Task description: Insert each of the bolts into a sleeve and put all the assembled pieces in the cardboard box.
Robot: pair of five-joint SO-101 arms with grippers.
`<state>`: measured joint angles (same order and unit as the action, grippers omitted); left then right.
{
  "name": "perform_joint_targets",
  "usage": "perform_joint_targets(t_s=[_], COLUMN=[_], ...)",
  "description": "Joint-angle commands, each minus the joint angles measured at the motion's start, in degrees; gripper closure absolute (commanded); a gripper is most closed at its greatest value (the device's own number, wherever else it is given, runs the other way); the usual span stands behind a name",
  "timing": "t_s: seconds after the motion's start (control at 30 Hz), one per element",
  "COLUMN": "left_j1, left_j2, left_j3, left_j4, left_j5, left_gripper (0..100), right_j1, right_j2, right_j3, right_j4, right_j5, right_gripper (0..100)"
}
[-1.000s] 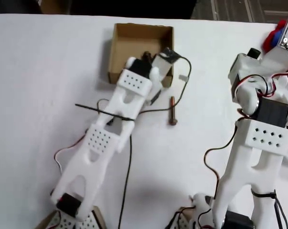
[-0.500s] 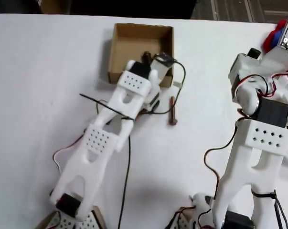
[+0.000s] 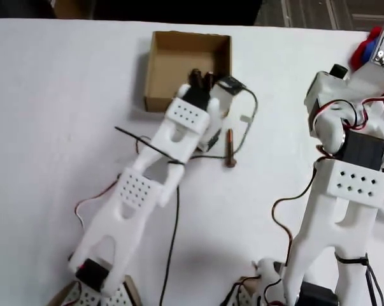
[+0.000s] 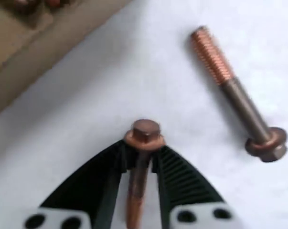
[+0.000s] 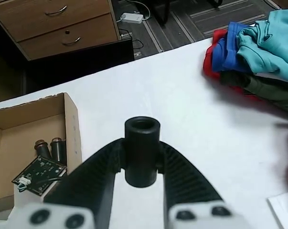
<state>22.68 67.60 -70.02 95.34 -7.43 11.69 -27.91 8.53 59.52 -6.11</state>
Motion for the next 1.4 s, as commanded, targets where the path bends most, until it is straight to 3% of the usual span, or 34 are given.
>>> perform_joint_targets(t_s=[0.0, 0.17, 0.33, 0.47, 0.63, 0.8, 0.97, 1.27, 1.37], left_j1=[-0.3, -0.3, -1.0, -3.4, -1.7, 1.2, -1.3, -1.7, -1.4], left_j2=[-0.9, -2.1, -6.2, -14.5, -28.1, -38.4, -42.3, -44.7, -49.1], left_j3=[0.0, -2.5, -11.9, -13.1, -12.2, -8.8, -8.6, -8.0, -1.5], left_j4=[-1.5, -0.2, 7.4, 7.2, 7.3, 7.1, 7.0, 7.3, 7.3], left_j5=[0.4, 0.4, 0.1, 0.7, 5.3, 5.2, 5.3, 5.3, 5.5], left_gripper=[98, 97, 97, 97, 97, 97, 97, 97, 97], right_j1=[0.1, 0.1, 0.1, 0.1, -2.4, -7.2, -8.0, -8.0, -8.0], right_j2=[-0.7, -0.7, -0.7, -0.8, -4.9, -13.6, -21.3, -23.3, -23.3], right_j3=[-2.8, -2.8, -2.5, -2.4, 0.7, 13.5, 26.7, 27.6, 27.6], right_j4=[-1.0, -1.0, -1.0, 0.2, 0.1, -8.7, -21.8, -22.5, -22.5], right_j5=[-0.5, -0.5, -0.6, -2.9, -3.6, -3.6, -3.3, -3.3, -3.3], right_gripper=[97.9, 97.9, 97.9, 97.9, 97.9, 97.9, 97.9, 97.9, 97.9])
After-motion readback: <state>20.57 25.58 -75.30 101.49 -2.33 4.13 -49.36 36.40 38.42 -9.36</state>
